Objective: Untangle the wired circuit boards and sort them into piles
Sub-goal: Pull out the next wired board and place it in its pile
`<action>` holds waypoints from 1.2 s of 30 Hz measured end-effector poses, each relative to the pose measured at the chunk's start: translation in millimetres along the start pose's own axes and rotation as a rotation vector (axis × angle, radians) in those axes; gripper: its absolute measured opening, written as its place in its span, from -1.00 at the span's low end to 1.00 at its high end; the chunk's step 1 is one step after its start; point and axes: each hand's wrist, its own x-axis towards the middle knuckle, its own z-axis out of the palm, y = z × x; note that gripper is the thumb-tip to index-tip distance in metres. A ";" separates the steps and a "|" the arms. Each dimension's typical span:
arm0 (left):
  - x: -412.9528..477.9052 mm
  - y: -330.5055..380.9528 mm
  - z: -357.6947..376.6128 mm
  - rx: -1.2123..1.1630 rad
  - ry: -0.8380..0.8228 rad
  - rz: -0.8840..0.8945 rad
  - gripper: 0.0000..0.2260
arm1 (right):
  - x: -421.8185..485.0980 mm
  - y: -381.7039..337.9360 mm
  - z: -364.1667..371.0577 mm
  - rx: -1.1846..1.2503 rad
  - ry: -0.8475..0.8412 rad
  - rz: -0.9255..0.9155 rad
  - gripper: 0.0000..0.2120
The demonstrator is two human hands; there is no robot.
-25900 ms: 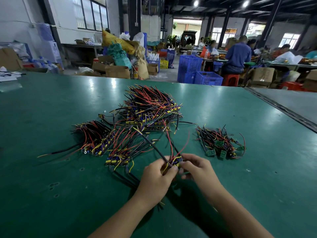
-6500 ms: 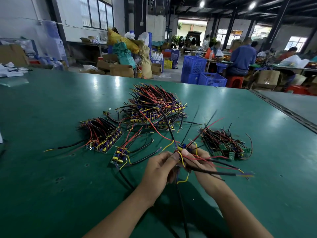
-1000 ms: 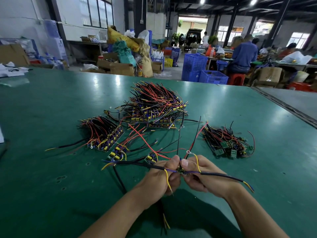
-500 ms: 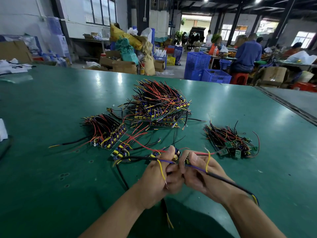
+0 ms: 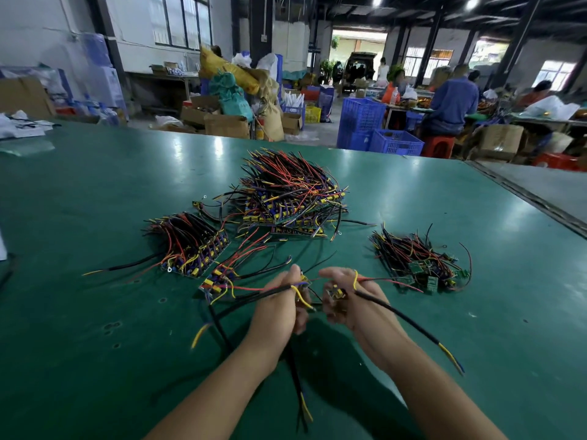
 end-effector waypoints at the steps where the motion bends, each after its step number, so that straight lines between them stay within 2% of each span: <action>1: 3.4 -2.4 -0.6 0.034 0.047 0.005 -0.73 | 1.7 2.7 1.3 0.039 0.059 0.044 -0.85; 3: 6.8 -5.2 -2.3 0.054 0.092 0.007 -0.86 | 5.7 7.4 4.1 0.104 0.161 0.116 -0.69; 7: 4.1 -6.3 -4.4 0.170 0.068 0.035 -0.77 | 11.8 13.7 1.4 -0.051 0.312 0.279 -0.64; 9: 2.6 -5.7 -3.9 0.195 0.038 0.003 -0.72 | 13.3 13.1 -3.5 -0.071 0.343 0.344 -0.67; 13: 4.3 -3.8 -4.4 0.134 0.006 -0.121 -0.72 | 11.3 3.4 -5.8 0.150 0.332 0.396 -0.92; 16: 4.8 -3.3 -5.0 0.123 0.010 -0.143 -0.71 | 8.4 -2.7 -3.0 0.284 0.252 0.431 -0.86; 19: 2.8 -2.2 -4.0 0.147 0.029 -0.097 -0.71 | 6.5 -1.2 0.2 0.222 0.157 0.328 -0.80; 22: 0.9 -1.7 -3.5 0.165 0.064 -0.009 -0.72 | 5.7 3.4 5.1 0.157 0.180 0.119 -0.88; 26: -0.4 -3.6 -1.5 0.077 0.066 0.016 -0.71 | 3.5 9.1 12.0 0.061 0.207 -0.055 -0.78; 31: 1.1 -11.5 -2.9 0.155 0.073 0.064 -0.78 | -3.4 17.6 22.8 -0.013 0.097 -0.123 -0.68; 33: -1.3 -12.4 -2.7 0.186 0.066 0.137 -0.71 | -4.9 19.5 27.6 -0.029 0.120 -0.125 -0.72; 36: -5.4 -7.4 -0.1 0.208 0.063 0.262 -0.71 | -3.0 18.6 28.9 0.029 0.195 -0.097 -0.74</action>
